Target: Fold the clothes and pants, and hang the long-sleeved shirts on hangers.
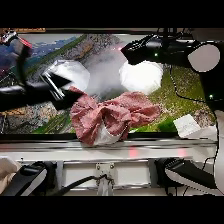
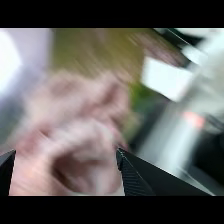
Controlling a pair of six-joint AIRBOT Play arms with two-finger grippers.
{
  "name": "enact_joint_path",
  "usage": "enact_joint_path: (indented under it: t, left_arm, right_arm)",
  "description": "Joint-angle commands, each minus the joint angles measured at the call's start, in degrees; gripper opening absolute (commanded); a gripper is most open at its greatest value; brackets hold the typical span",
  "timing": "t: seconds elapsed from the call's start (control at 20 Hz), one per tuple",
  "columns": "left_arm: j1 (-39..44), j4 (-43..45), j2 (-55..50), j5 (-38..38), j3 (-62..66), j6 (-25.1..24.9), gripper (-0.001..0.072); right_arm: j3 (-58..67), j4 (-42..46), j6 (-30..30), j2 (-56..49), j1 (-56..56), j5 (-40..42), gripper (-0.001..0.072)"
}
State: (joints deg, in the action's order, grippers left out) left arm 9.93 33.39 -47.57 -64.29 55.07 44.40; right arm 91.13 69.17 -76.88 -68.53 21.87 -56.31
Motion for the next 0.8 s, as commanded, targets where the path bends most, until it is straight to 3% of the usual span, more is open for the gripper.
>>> enact_joint_path:
  t: [0.0, 0.1, 0.15, 0.2, 0.25, 0.35, 0.4, 0.45, 0.55, 0.75]
  left_arm:
    - [2.7, -5.2, -3.0, -4.3, -7.6, 2.3, 0.0695]
    - [3.1, -4.3, -5.0, -3.5, -9.2, 2.3, 0.0691]
    - [3.1, -3.3, -6.4, -2.6, -9.4, 2.4, 0.0629]
    - [3.1, -1.9, -8.2, -2.2, -9.4, 2.4, 0.0514]
    - [3.1, -1.1, -10.0, -1.6, -9.4, 2.9, 0.0508]
    - [4.4, 2.1, -13.2, 0.3, -9.2, 4.3, 0.0508]
    - [6.2, 5.8, -14.5, 1.8, -8.8, 4.3, 0.0508]
    - [8.4, 9.8, -15.5, 3.3, -8.3, 4.7, 0.0511]
    - [13.2, 16.5, -17.6, 8.4, -7.5, 8.3, 0.0588]
    - [19.5, 17.6, -22.7, 16.7, -6.2, 9.7, 0.0601]
  right_arm:
    - [-0.3, 8.9, -4.1, -1.0, -0.2, -0.6, 0.0483]
    - [-0.5, 15.7, -9.9, -2.4, -1.7, -3.4, 0.0632]
    - [-1.4, 17.7, -12.1, -2.9, -3.4, -4.9, 0.0666]
    - [-2.9, 18.2, -14.1, -3.2, -5.4, -6.1, 0.0666]
    - [-5.5, 18.1, -16.2, -3.3, -7.8, -6.8, 0.0665]
    - [-11.6, 16.3, -23.4, -3.3, -11.6, -8.0, 0.0665]
    - [-14.6, 14.3, -24.2, -3.3, -12.5, -8.3, 0.0665]
    - [-17.9, 12.9, -24.0, -3.3, -12.5, -8.4, 0.0665]
    - [-23.0, 12.8, -23.9, -3.3, -11.0, -7.9, 0.0665]
    - [-28.8, 12.9, -24.0, -3.3, -7.5, -5.6, 0.0665]
